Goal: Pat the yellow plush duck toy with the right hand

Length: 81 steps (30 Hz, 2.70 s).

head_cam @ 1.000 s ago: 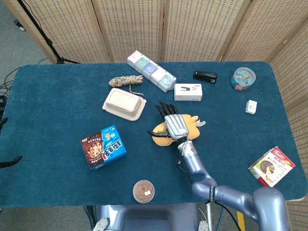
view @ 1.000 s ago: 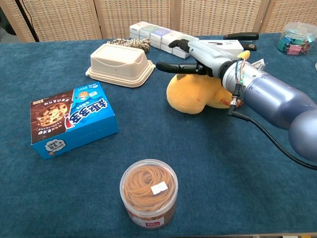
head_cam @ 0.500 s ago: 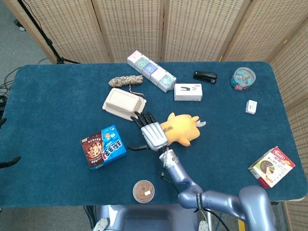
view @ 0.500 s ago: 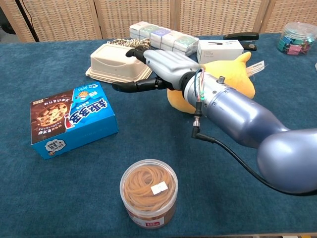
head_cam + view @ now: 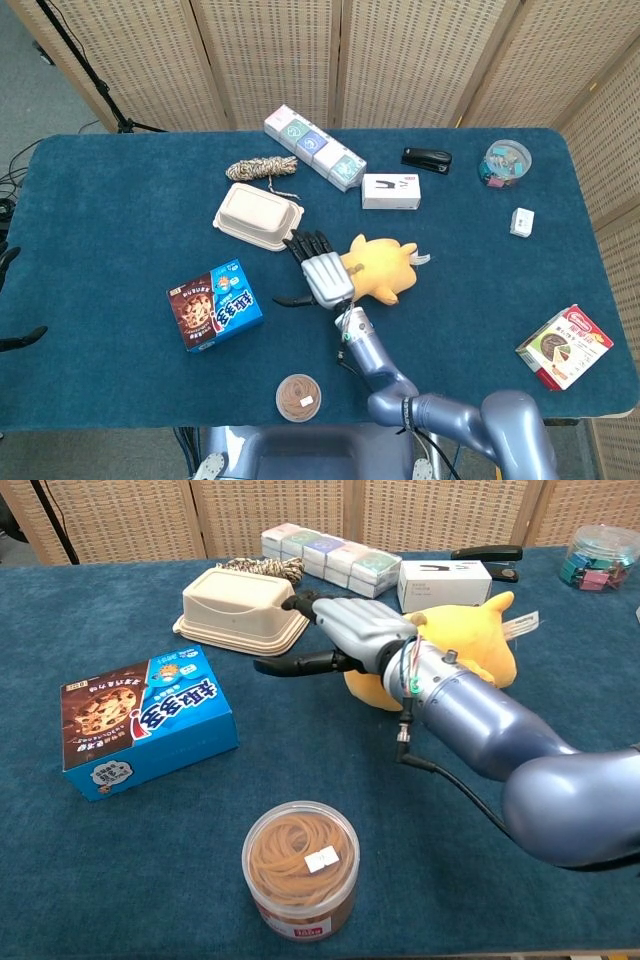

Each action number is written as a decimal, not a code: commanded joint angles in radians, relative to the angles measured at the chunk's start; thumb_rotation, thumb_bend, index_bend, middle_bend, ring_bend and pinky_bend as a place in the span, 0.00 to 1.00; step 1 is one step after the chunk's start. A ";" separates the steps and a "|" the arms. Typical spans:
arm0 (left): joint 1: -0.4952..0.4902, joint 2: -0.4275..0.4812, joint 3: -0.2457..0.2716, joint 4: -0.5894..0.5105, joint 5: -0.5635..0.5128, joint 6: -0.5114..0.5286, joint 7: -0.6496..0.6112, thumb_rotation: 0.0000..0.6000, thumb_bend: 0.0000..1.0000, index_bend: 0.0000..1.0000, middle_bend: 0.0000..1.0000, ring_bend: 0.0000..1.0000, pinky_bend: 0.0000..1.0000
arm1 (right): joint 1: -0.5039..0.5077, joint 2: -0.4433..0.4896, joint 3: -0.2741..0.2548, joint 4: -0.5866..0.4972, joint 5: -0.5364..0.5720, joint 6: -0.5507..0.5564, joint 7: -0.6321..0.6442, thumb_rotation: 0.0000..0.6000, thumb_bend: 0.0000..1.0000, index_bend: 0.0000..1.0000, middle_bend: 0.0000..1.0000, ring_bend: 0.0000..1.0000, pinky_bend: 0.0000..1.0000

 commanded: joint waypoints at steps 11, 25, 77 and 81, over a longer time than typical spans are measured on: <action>-0.006 -0.006 -0.002 -0.010 -0.010 -0.004 0.020 1.00 0.00 0.00 0.00 0.00 0.00 | -0.087 0.126 0.028 -0.059 0.073 -0.035 0.096 0.11 0.00 0.00 0.00 0.00 0.00; -0.004 -0.009 0.000 -0.018 -0.011 0.000 0.035 1.00 0.00 0.00 0.00 0.00 0.00 | -0.117 0.198 0.024 -0.161 0.074 -0.039 0.144 0.11 0.00 0.00 0.00 0.00 0.00; -0.005 -0.005 0.002 -0.016 -0.012 -0.006 0.025 1.00 0.00 0.00 0.00 0.00 0.00 | -0.090 0.104 0.047 -0.065 0.105 -0.055 0.012 0.12 0.00 0.00 0.00 0.00 0.00; -0.005 -0.007 0.002 -0.019 -0.015 -0.005 0.032 1.00 0.00 0.00 0.00 0.00 0.00 | -0.107 0.142 0.051 -0.085 0.127 -0.055 0.011 0.12 0.00 0.00 0.00 0.00 0.00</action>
